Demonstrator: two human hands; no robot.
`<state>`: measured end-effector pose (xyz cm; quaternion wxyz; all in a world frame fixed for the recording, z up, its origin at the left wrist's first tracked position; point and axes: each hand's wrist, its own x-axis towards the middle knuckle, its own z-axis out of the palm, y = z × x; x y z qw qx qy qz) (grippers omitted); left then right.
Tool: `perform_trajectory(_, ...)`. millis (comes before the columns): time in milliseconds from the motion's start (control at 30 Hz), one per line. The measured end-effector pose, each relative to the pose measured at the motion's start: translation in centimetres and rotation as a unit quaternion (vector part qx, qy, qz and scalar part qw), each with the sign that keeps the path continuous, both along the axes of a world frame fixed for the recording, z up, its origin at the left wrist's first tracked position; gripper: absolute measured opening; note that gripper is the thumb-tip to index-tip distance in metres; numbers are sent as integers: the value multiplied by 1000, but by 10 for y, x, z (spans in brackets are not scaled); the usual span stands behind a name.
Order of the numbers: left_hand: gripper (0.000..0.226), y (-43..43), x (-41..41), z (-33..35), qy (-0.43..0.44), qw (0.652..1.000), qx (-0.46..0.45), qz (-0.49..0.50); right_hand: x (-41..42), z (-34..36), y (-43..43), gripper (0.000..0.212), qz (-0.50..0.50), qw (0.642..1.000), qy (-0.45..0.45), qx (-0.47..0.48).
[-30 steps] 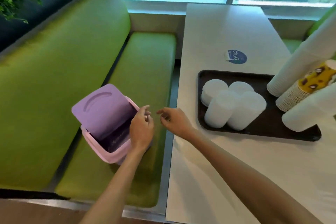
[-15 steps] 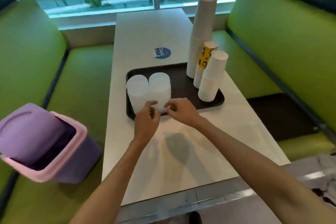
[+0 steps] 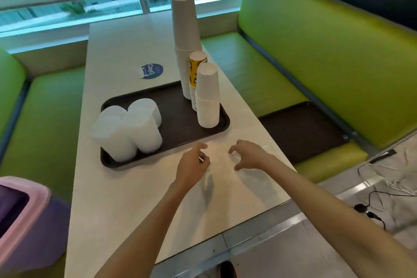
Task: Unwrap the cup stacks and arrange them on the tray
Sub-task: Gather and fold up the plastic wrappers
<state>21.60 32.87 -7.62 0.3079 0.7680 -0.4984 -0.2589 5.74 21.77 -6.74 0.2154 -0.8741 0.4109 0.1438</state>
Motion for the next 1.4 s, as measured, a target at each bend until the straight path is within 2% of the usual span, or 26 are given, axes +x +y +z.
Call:
perform_trajectory(100,30,-7,-10,-5,2,1000,19,-4,-12,-7,-5,61,9,1000,-1,-11)
perform_trajectory(267,30,-12,-15,-4,-2,1000,25,3,-13,-11,-11,54,21,999,-18,-20)
perform_trajectory(500,28,-9,-10,-1,-2,999,26,21,-9,-16,-19,23,-21,998,-49,17)
perform_trajectory(600,26,-7,-7,1,2,999,20,32,-8,-13,-24,10,-54,990,-88,92)
perform_trajectory(633,25,-7,-5,0,3,999,18,38,-8,-8,-25,12,-67,983,-105,133)
perform_trajectory(733,23,-7,-3,1,5,997,0,73,-8,12,-30,14,-103,946,-170,256)
perform_trajectory(800,27,-7,-2,3,15,992,-27,119,-11,28,-32,9,-127,922,-218,294)
perform_trajectory(900,37,-6,4,2,62,972,-80,210,-15,44,-35,13,-145,897,-281,310)
perform_trajectory(967,41,-5,9,1,117,958,-70,253,-16,52,-36,5,-149,875,-324,327)
perform_trajectory(1067,49,2,12,11,293,919,22,263,-9,62,-34,6,-165,844,-376,346)
perform_trajectory(1100,53,5,12,16,361,898,66,244,-5,64,-33,7,-172,835,-389,349)
perform_trajectory(1167,57,9,9,22,443,868,125,185,3,66,-30,10,-194,809,-419,363)
perform_trajectory(1267,42,10,4,26,502,848,92,144,12,70,-23,10,-211,787,-445,371)
perform_trajectory(1400,12,11,10,38,473,864,11,174,21,72,-16,5,-224,779,-460,362)
